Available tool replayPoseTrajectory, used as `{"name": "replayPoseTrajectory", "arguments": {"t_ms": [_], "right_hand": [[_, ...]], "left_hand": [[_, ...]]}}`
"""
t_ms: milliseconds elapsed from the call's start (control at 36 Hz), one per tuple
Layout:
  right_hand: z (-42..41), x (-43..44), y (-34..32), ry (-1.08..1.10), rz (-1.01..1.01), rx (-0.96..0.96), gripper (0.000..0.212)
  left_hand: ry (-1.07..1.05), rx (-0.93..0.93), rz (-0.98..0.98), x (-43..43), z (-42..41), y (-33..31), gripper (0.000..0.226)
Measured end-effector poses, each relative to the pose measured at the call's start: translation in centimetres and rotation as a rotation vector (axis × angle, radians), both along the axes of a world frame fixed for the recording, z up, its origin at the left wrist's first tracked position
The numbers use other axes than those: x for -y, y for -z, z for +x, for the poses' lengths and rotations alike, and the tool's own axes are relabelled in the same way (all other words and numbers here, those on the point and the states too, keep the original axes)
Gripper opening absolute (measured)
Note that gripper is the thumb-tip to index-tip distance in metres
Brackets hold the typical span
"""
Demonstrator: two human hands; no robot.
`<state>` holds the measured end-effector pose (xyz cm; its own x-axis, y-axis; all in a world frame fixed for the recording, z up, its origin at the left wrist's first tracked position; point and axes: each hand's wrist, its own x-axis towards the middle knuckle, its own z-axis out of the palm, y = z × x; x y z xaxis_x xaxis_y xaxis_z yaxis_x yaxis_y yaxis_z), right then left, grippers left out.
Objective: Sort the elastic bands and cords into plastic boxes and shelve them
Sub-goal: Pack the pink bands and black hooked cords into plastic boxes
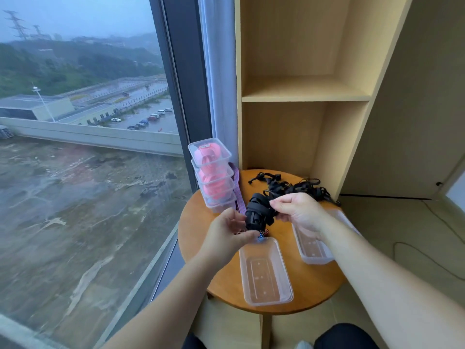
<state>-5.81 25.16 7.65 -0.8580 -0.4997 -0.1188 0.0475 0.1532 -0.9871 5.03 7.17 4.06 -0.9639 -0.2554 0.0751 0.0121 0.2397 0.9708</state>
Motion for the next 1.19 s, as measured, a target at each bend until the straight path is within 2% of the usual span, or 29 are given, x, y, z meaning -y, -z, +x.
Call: {"name": "replayPoseTrajectory", "arguments": {"t_ms": [83,194,333,472,583,722,889,972,1056,1111,1195], "right_hand": [[0.3,-1.0,3.0,-0.066,0.186,-0.001,0.012],[1.0,-1.4,6.7,-0.083,0.247,0.115,0.013],[1.1,-0.9,9.2,-0.082,0.303,0.167,0.014],[0.8,-0.3,10.5,-0.098,0.451,0.060,0.012],[0.1,-0.4,10.8,-0.101,0.541,-0.011,0.009],[-0.4,-0.4,11.1,-0.137,0.708,-0.147,0.007],[-0.5,-0.3,11.7,-0.170,0.644,-0.230,0.041],[-0.6,-0.1,11.7,-0.187,0.608,-0.271,0.040],[-0.6,0.3,11.7,-0.210,0.582,-0.291,0.034],[-0.5,0.7,11.8,-0.245,0.651,-0.357,0.035],[-0.5,1.1,12.3,-0.238,0.731,-0.419,0.034]], "left_hand": [[0.010,0.107,-0.178,0.1,1.1,2.8,0.036],[0.082,0.180,-0.321,-0.2,2.4,5.4,0.039],[0.092,0.211,-0.540,-0.7,2.7,6.8,0.036],[0.088,0.166,-0.834,-1.0,2.1,8.0,0.022],[0.091,0.172,-0.963,-1.0,0.9,8.5,0.026],[0.095,0.232,-1.018,-0.9,-0.6,9.3,0.029],[0.060,0.283,-1.042,-0.8,-1.9,10.2,0.029],[0.069,0.281,-1.019,-0.7,-2.2,10.6,0.036],[0.090,0.261,-0.949,-0.5,-2.1,10.9,0.031],[0.107,0.254,-0.910,-0.3,-2.0,11.1,0.025],[0.138,0.246,-0.898,-0.3,-1.9,11.3,0.026]]}}
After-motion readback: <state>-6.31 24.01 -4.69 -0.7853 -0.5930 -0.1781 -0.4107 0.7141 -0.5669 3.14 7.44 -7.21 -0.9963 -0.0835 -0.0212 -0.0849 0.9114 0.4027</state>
